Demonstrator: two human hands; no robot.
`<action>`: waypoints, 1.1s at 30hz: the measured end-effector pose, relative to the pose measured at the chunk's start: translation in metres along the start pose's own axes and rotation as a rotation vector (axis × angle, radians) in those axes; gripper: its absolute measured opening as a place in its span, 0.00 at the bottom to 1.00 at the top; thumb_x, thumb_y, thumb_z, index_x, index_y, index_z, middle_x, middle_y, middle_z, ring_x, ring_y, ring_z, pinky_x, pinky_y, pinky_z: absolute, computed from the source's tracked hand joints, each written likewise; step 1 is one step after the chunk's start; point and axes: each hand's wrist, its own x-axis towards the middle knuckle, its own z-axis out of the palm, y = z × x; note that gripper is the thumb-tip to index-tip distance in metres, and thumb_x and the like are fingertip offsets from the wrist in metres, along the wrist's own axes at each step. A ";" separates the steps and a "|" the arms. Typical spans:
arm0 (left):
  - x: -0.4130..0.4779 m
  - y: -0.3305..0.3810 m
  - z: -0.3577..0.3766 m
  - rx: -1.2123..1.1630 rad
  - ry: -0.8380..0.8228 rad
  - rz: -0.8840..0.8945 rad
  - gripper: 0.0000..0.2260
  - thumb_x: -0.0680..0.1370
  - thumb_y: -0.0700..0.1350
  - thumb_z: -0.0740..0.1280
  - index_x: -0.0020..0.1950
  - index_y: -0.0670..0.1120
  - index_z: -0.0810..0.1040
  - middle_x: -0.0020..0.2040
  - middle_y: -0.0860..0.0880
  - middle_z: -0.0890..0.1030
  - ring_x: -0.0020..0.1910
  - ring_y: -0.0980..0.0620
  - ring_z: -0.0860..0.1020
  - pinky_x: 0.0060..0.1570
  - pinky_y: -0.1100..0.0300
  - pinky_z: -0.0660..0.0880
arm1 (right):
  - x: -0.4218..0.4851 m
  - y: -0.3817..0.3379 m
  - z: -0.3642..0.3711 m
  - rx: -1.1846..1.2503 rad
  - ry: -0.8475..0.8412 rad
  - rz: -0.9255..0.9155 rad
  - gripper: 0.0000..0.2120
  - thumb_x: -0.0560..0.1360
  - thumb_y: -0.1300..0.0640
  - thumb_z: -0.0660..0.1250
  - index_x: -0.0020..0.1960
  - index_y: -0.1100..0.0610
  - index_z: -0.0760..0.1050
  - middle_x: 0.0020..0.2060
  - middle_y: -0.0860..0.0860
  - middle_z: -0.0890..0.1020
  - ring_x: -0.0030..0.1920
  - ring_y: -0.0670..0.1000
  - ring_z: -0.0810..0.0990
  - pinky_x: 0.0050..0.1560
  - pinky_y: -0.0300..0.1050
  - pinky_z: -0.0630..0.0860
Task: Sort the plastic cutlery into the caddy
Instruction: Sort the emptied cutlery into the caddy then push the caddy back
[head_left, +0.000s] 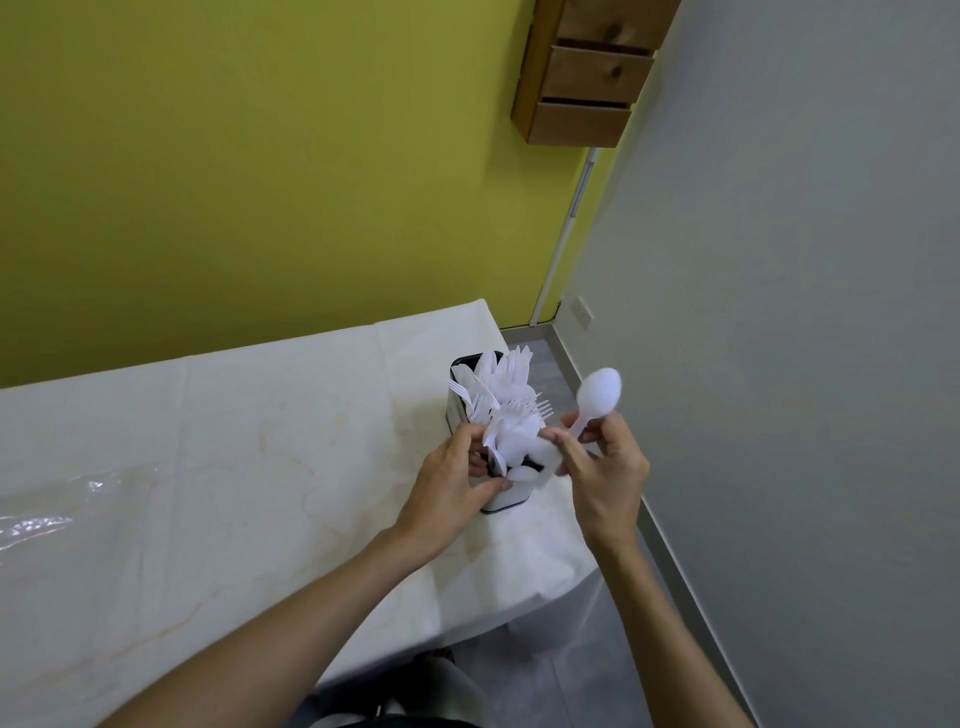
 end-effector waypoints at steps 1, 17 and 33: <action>0.000 0.000 0.000 0.000 0.002 -0.002 0.22 0.69 0.43 0.77 0.58 0.48 0.71 0.47 0.55 0.79 0.44 0.65 0.78 0.45 0.74 0.73 | 0.001 -0.006 0.000 0.097 0.037 0.049 0.08 0.68 0.58 0.78 0.41 0.54 0.79 0.36 0.53 0.81 0.34 0.57 0.80 0.33 0.45 0.79; -0.016 -0.023 0.002 0.096 -0.007 0.150 0.23 0.73 0.40 0.71 0.65 0.49 0.67 0.58 0.55 0.70 0.50 0.61 0.74 0.52 0.69 0.74 | -0.030 0.028 0.013 -0.577 -0.287 -0.483 0.28 0.82 0.45 0.54 0.76 0.58 0.62 0.77 0.49 0.62 0.78 0.51 0.57 0.75 0.55 0.58; 0.116 -0.042 -0.026 -0.373 -0.116 -0.540 0.15 0.78 0.58 0.51 0.62 0.61 0.71 0.66 0.50 0.74 0.65 0.48 0.72 0.67 0.46 0.69 | -0.048 0.057 0.056 -0.252 -0.302 0.445 0.31 0.62 0.46 0.77 0.61 0.55 0.70 0.53 0.49 0.77 0.51 0.50 0.79 0.42 0.43 0.77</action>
